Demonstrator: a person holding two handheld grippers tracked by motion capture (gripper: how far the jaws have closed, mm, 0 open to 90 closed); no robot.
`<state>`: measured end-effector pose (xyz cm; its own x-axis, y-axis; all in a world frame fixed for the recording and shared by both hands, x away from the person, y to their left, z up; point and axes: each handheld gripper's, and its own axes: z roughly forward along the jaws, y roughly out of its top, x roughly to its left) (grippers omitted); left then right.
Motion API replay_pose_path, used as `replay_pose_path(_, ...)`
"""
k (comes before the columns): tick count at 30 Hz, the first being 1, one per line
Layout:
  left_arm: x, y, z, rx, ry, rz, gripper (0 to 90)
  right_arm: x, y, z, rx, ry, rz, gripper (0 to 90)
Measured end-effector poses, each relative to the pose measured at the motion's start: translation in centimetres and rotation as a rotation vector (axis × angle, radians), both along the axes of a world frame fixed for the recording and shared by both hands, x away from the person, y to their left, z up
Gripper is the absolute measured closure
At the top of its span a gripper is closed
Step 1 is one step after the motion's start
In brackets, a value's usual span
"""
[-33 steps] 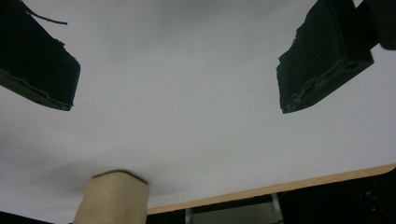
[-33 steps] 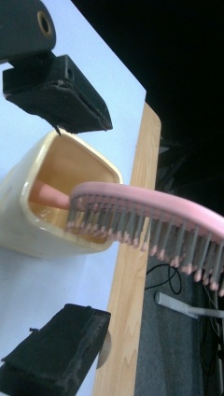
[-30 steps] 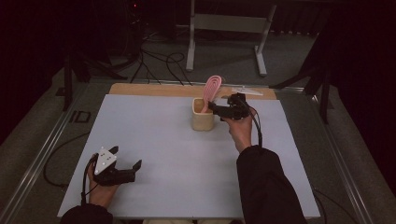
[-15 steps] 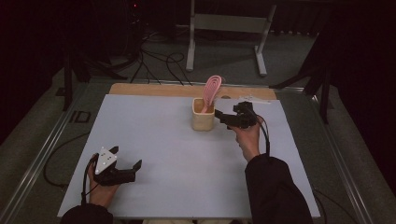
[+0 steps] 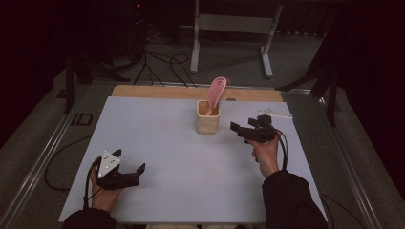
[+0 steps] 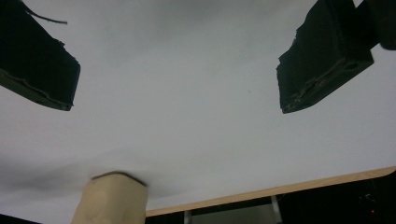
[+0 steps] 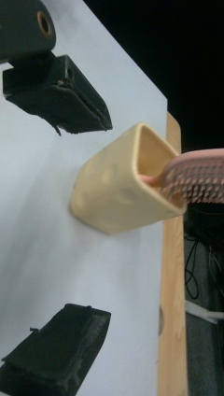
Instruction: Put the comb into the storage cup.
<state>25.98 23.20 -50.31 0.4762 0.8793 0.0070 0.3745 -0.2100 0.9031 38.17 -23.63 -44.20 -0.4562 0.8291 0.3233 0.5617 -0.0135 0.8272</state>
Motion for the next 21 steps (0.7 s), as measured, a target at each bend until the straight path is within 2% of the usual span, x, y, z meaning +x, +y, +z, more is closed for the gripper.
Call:
replay_pose_path(3,0.0,0.0,0.0,0.001,0.003,-0.001,0.1,-0.9,-0.7,-0.4,0.024,0.025,0.002,8.1)
replay_pose_path(7,0.0,-0.1,0.0,0.0,0.003,-0.001,0.1,-2.2,-1.3,-0.8,0.017,0.017,0.005,8.1)
replay_pose_path(11,0.0,0.0,0.0,-0.001,0.002,0.002,0.1,-3.6,-1.8,-1.3,-0.017,0.001,-0.003,8.1)
replay_pose_path(13,0.0,0.0,0.0,0.0,-0.001,0.005,0.1,-4.3,-2.0,-1.5,-0.048,-0.02,-0.025,8.1)
replay_pose_path(17,-0.1,0.2,0.2,-0.002,-0.015,0.021,0.1,-5.3,-2.3,-1.7,-0.086,-0.027,-0.037,8.2)
replay_pose_path(21,-0.1,0.4,0.4,-0.003,-0.025,0.028,0.1,-6.5,-2.1,-2.0,-0.145,-0.067,-0.036,8.5)
